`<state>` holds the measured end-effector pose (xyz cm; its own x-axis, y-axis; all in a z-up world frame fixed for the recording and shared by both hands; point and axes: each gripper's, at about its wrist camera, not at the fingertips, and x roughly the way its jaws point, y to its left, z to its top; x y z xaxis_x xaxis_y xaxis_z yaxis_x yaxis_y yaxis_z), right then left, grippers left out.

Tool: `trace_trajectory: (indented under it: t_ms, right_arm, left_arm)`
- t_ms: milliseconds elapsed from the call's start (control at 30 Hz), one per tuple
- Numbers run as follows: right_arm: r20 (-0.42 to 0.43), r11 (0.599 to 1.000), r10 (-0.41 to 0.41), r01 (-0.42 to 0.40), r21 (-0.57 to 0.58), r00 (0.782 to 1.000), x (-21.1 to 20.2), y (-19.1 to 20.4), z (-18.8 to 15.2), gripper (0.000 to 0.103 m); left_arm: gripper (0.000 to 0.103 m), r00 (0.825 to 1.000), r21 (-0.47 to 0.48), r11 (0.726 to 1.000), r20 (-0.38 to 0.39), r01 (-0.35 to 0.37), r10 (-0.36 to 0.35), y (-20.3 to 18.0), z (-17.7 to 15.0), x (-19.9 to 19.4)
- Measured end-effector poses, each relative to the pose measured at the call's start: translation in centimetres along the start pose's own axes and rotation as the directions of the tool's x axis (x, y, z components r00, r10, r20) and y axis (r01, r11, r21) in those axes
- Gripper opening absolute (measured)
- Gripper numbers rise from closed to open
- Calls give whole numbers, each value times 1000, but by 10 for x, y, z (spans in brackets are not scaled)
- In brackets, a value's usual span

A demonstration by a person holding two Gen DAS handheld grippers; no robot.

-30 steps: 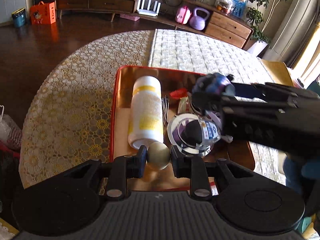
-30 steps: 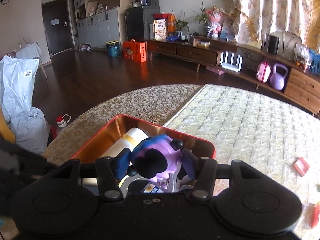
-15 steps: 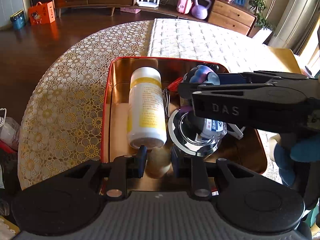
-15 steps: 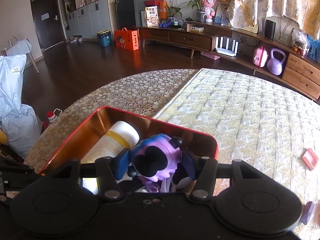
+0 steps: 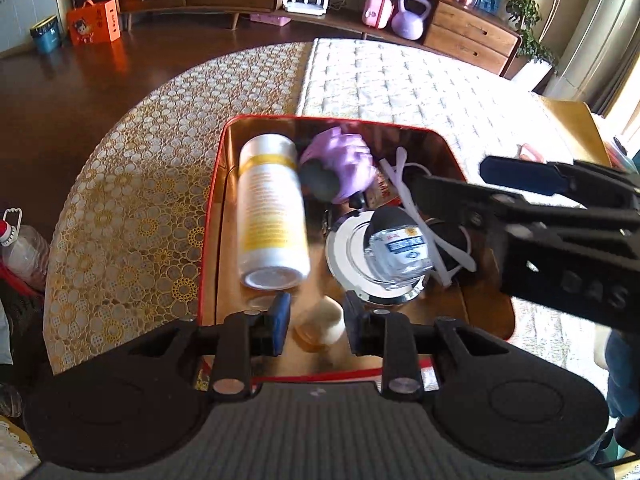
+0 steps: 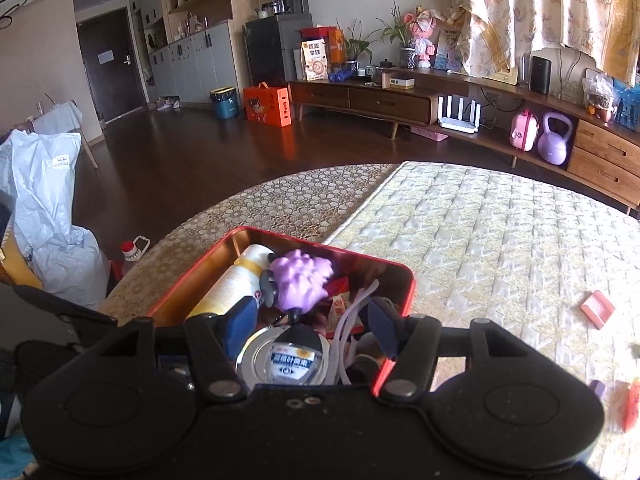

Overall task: Organize rigid objects
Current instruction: 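Carry the ball and plush toy into the red box and open both tools, then move both open tools toward the purple block and pink bottle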

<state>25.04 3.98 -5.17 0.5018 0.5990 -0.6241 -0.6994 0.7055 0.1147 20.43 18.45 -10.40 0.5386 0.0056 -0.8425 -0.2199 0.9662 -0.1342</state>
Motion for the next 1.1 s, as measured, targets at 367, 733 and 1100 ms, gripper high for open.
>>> trace_trajectory:
  t_ms: [367, 733, 1100]
  right_arm:
    - [46, 999, -9, 6, 48, 999, -63, -7, -17, 65]
    - [68, 989, -64, 54, 137, 996, -116, -36, -47, 71]
    - [97, 967, -155, 131, 218, 983, -149, -75, -70, 80]
  left_arm:
    - [31, 997, 36, 999, 71, 13, -16, -29, -6, -38]
    - [41, 990, 90, 994, 123, 55, -66, -77, -18, -63]
    - [63, 983, 149, 986, 159, 72, -96, -133, -22, -66]
